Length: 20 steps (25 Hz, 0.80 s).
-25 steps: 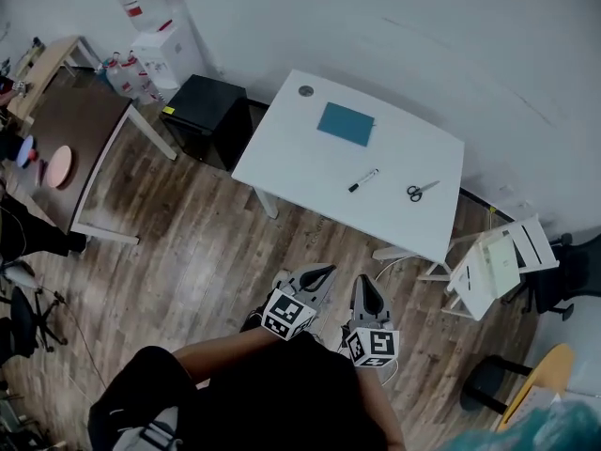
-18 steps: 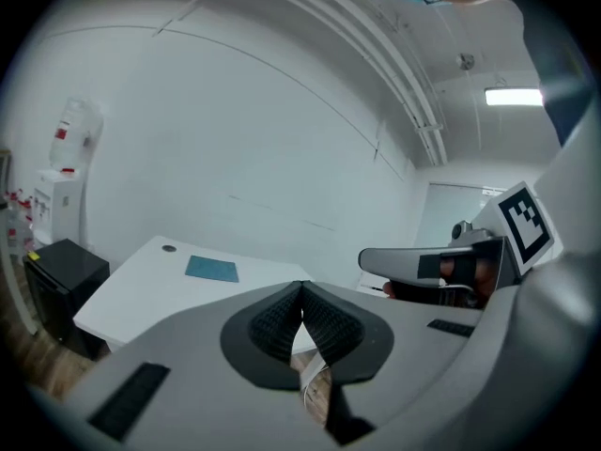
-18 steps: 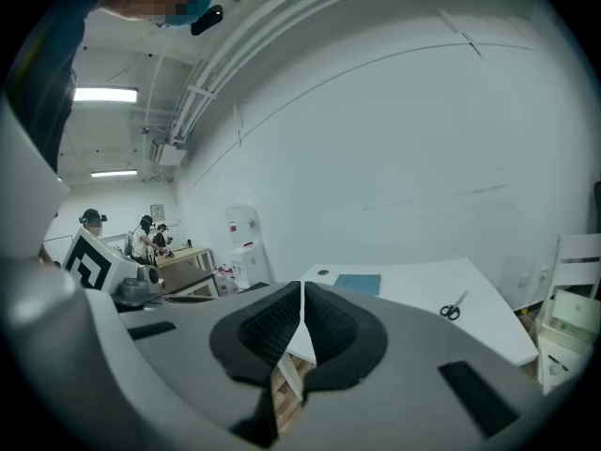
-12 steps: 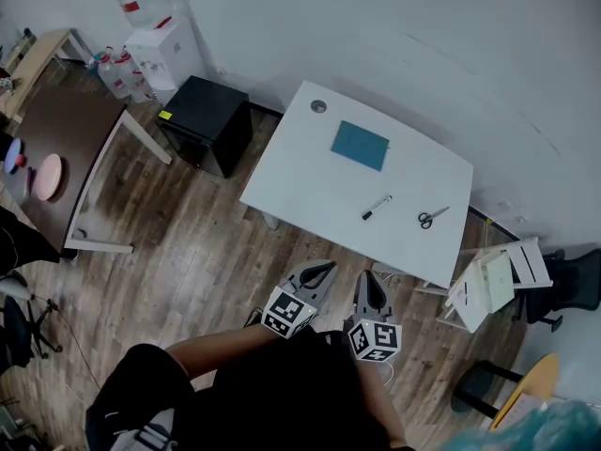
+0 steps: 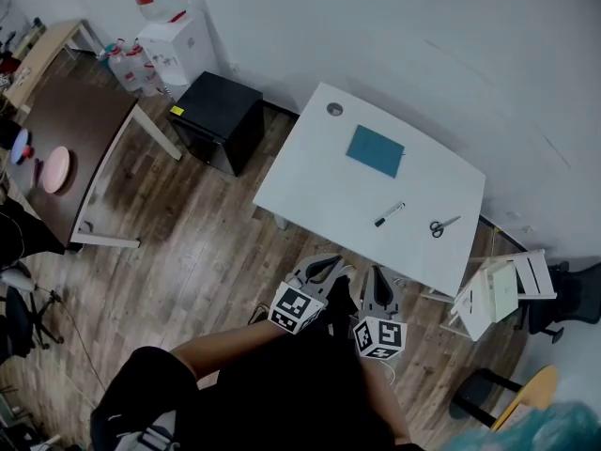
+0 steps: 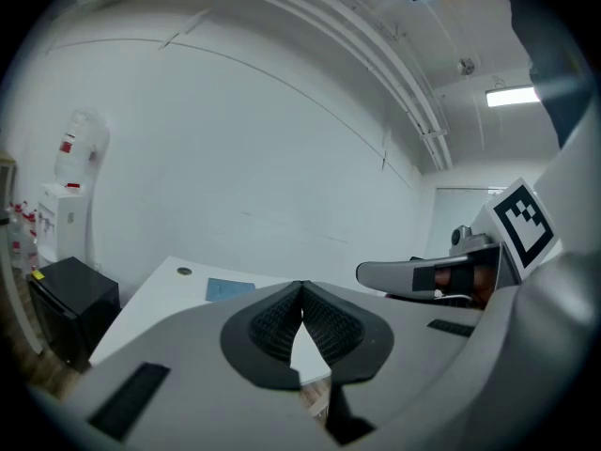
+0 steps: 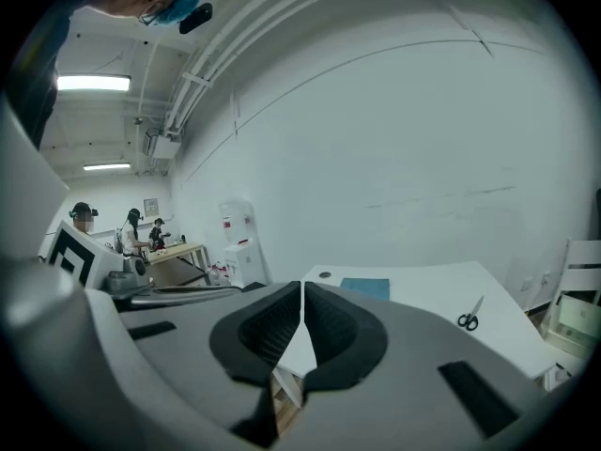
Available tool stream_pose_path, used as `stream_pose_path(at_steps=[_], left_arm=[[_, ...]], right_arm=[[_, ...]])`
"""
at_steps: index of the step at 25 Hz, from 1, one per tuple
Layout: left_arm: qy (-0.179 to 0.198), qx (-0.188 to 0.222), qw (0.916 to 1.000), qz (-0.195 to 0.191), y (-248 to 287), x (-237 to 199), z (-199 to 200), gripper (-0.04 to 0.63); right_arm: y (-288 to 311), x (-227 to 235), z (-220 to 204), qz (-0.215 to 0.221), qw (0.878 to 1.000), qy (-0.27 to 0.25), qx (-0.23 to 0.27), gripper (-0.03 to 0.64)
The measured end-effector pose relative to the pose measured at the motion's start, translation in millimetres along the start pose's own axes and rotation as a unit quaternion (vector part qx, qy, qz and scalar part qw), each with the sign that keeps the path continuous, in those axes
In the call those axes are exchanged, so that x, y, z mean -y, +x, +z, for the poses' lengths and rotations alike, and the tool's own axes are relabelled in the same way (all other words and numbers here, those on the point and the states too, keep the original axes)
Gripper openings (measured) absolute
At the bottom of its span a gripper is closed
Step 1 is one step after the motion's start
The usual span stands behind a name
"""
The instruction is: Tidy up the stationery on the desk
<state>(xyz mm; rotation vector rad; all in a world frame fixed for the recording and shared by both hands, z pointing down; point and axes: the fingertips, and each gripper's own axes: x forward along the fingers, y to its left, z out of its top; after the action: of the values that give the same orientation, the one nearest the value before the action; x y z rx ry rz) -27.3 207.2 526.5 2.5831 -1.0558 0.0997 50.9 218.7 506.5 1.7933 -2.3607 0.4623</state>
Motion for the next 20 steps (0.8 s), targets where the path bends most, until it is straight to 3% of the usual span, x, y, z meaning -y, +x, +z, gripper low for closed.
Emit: stream_pose_path(at_steps=[9, 20], left_arm=[[-0.002, -0.014, 0.9985, 0.053, 18, -43, -2, 0.014], [0.001, -0.067, 0.9944, 0.082, 114, -99, 0, 0.015]], right_arm=[[47, 4, -2, 0.043, 0.999, 0.0, -0.013, 0.034], [136, 87, -2, 0.04, 0.998, 0.034, -0.042, 0.035]])
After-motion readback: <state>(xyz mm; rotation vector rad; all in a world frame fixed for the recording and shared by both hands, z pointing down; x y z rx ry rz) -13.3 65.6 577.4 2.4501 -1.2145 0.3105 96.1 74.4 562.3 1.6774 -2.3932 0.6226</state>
